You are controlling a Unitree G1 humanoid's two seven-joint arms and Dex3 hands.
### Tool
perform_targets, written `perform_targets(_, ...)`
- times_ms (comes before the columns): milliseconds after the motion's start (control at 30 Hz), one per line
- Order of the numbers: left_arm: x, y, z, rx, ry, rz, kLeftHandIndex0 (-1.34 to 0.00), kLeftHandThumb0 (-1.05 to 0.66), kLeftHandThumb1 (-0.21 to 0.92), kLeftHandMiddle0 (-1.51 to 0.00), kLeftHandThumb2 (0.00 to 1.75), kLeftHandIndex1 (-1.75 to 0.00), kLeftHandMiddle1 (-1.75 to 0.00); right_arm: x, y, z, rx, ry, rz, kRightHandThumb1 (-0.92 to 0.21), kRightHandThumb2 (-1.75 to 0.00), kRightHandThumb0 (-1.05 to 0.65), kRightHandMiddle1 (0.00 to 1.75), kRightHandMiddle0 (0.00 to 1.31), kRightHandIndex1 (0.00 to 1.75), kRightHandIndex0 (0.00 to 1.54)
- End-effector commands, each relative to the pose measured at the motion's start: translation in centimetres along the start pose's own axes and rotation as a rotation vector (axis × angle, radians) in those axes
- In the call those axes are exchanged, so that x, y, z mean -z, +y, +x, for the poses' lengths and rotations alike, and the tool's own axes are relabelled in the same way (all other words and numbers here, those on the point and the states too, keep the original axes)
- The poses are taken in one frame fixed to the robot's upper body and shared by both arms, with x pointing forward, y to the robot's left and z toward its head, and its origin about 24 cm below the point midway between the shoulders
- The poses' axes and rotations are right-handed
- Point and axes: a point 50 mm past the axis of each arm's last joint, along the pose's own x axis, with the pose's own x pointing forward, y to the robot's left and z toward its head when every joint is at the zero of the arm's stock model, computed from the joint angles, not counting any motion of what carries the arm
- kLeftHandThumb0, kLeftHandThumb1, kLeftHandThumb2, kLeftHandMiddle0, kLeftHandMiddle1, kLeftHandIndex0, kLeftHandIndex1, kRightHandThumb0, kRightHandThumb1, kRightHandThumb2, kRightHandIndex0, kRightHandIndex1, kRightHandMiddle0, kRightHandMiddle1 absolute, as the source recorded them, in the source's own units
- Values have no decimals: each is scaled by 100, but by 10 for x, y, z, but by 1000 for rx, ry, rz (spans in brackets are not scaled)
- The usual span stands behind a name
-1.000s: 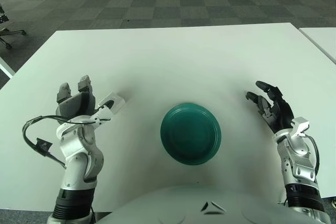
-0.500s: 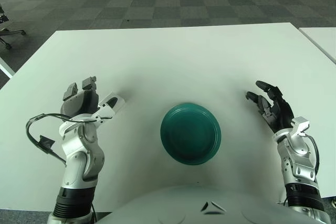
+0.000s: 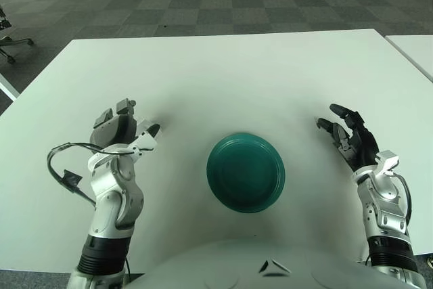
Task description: Put the charger into the plate.
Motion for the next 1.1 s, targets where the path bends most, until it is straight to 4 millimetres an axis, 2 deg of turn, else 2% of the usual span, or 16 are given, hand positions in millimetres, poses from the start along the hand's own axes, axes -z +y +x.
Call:
perform_targets(0, -1, -4, 2, 14, 10, 2, 0, -105, 92, -27, 73, -89, -9, 27, -1, -12, 18, 143, 16, -92, -41, -78, 86, 0, 52, 13)
perform_targets(233, -2, -12, 4, 42, 20, 6, 0, -105, 92, -26, 74, -97, -8, 26, -1, -13, 18, 142, 16, -92, -41, -78, 86, 0, 53, 13)
perform_targets(633, 3, -24, 3, 74, 43, 31, 0, -105, 92, -25, 76, -99, -7, 26, -1, -13, 17, 142, 16, -92, -41, -78, 86, 0, 54, 13)
perform_targets(1067, 11, -36, -3, 81, 89, 40, 0, -105, 92, -24, 72, -106, -5, 24, -3, -12, 18, 141, 15, -92, -41, -78, 86, 0, 54, 12)
